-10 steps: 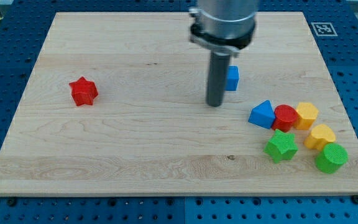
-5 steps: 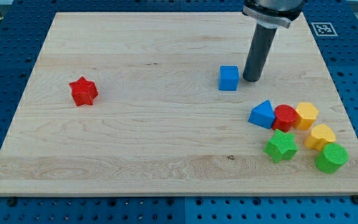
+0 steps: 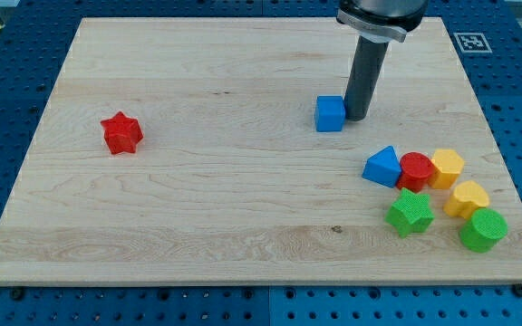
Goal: Slide the blue cube closer to red star
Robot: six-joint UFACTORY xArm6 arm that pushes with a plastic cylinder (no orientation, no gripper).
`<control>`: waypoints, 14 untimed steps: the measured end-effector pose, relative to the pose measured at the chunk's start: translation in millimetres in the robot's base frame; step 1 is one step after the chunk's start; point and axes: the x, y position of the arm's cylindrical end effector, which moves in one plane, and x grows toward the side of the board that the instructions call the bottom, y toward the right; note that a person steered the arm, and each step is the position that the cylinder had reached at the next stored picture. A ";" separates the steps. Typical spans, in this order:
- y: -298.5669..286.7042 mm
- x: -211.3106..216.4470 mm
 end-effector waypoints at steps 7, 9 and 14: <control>-101.4 9.1; -152.2 -5.1; -236.6 -8.2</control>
